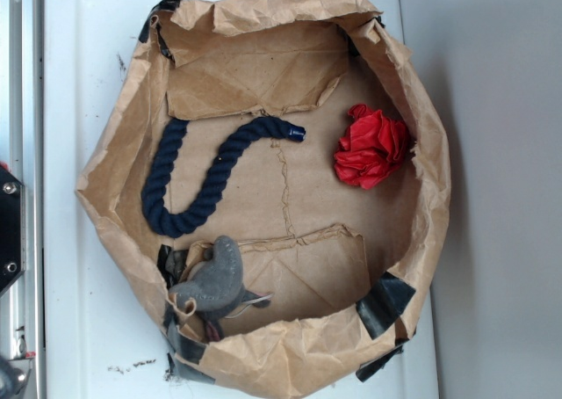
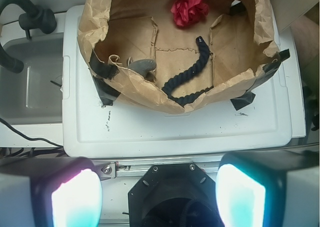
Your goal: Grab the red paper.
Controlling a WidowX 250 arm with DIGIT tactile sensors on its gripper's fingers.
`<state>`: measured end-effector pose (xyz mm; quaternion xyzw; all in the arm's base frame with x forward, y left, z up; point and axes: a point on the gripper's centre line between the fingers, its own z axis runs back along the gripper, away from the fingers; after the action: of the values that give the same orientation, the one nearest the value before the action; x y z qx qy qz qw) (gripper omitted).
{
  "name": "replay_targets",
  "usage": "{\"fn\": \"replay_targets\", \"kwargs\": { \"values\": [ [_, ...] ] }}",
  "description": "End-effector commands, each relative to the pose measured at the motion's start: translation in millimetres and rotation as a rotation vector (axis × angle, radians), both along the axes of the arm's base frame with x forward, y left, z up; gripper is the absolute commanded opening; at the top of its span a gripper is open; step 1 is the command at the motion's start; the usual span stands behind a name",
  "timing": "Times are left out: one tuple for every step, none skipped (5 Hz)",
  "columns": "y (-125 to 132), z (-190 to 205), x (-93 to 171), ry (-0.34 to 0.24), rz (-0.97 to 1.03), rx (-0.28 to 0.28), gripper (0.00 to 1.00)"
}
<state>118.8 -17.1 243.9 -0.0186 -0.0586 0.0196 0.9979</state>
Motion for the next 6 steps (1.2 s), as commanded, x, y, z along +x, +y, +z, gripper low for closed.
{"fn": "replay_targets", "kwargs": {
  "values": [
    [0,0,0,0.000,0.000,0.000,1.00],
    [7,-3,50,-0.052,0.039,-0.028,1.00],
    [15,15,100,-0.077,0.018,-0.093,1.00],
    [15,15,100,-0.077,0.018,-0.093,1.00],
    [15,15,100,-0.077,0.018,-0.093,1.00],
    [43,-34,141,-0.240,-0.061,-0.004,1.00]
  ]
}}
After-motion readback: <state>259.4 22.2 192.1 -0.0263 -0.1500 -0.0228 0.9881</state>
